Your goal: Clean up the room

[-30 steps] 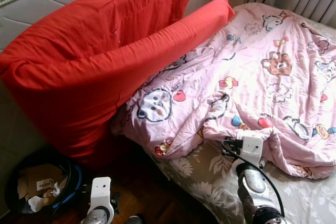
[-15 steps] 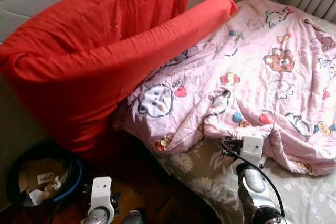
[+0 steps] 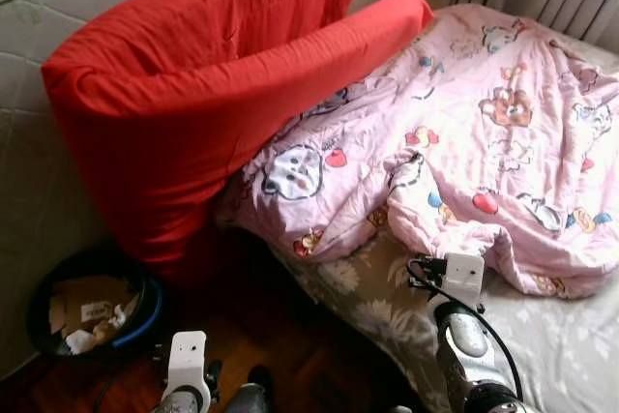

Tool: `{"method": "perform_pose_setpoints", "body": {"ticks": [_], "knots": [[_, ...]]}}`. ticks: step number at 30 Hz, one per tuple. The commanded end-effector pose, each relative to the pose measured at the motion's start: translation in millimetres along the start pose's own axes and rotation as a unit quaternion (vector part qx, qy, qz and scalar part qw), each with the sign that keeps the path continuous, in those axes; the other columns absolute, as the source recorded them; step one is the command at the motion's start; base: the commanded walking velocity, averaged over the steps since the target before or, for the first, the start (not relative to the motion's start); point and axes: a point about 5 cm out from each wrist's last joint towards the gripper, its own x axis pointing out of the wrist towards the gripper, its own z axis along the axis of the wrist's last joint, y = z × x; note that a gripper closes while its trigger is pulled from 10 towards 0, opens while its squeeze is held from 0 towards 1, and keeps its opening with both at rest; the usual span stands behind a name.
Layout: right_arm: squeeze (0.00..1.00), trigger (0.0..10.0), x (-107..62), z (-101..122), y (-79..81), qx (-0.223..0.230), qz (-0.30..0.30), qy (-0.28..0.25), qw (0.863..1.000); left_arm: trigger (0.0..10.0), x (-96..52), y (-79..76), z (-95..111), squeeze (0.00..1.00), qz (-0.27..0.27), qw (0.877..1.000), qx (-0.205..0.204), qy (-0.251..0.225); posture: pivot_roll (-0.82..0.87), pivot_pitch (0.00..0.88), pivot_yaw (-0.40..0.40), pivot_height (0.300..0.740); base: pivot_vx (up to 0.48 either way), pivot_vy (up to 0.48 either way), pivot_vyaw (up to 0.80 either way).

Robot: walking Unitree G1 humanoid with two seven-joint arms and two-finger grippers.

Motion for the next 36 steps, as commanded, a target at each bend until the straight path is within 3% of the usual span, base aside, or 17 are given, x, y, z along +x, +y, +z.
{"method": "perform_pose_setpoints", "body": {"ticks": [1,19,24,28,29,30,31,36], "knots": [[0.00,10.0,-2.7,-6,-0.2,-0.005,-0.001,0.010,1.000,10.0,-2.2,-0.3,-8,0.00,-0.004,1.000,0.005,0.016,0.02,0.178,0.012,0.740,-0.270,0.000,0.00],[0.00,10.0,-1.5,-1,-10.4,-0.010,-0.035,-0.001,0.999,10.0,-1.3,-1.8,-5,0.00,-0.007,1.000,0.007,0.010,0.02,0.189,0.013,0.740,-0.265,0.000,0.00],[0.00,10.0,-0.9,5,-25.5,-0.016,-0.081,-0.017,0.996,10.0,-1.2,-1.8,-5,0.00,-0.008,1.000,0.008,0.010,0.02,0.190,0.014,0.740,0.000,0.000,0.00],[0.00,10.0,-2.6,15,-51.2,-0.035,-0.152,-0.047,0.987,10.0,-1.0,-2.0,-5,0.00,-0.009,1.000,0.009,0.011,0.02,0.191,0.015,0.740,0.000,0.000,0.00],[0.00,10.0,-4.9,26,-70.7,-0.047,-0.204,-0.075,0.975,10.0,-1.0,-2.2,-5,0.00,-0.009,1.000,0.010,0.011,0.02,0.191,0.016,0.740,0.000,0.000,0.00],[0.00,10.0,-4.9,26,-70.7,-0.047,-0.204,-0.075,0.975,10.0,-1.0,-2.2,-5,0.00,-0.009,1.000,0.010,0.011,0.02,0.191,0.016,0.740,0.000,0.000,0.00],[0.00,10.0,-6.3,36,-82.8,-0.050,-0.234,-0.100,0.966,10.0,-1.0,-2.4,-5,0.00,-0.010,1.000,0.010,0.012,0.02,0.192,0.017,0.740,0.000,0.000,0.00],[0.00,10.0,-7.7,74,-92.0,-0.078,-0.248,-0.202,0.944,10.0,-1.2,-2.5,-6,0.00,-0.011,1.000,0.012,0.015,0.00,0.193,0.018,0.740,0.000,0.000,0.00]]}}
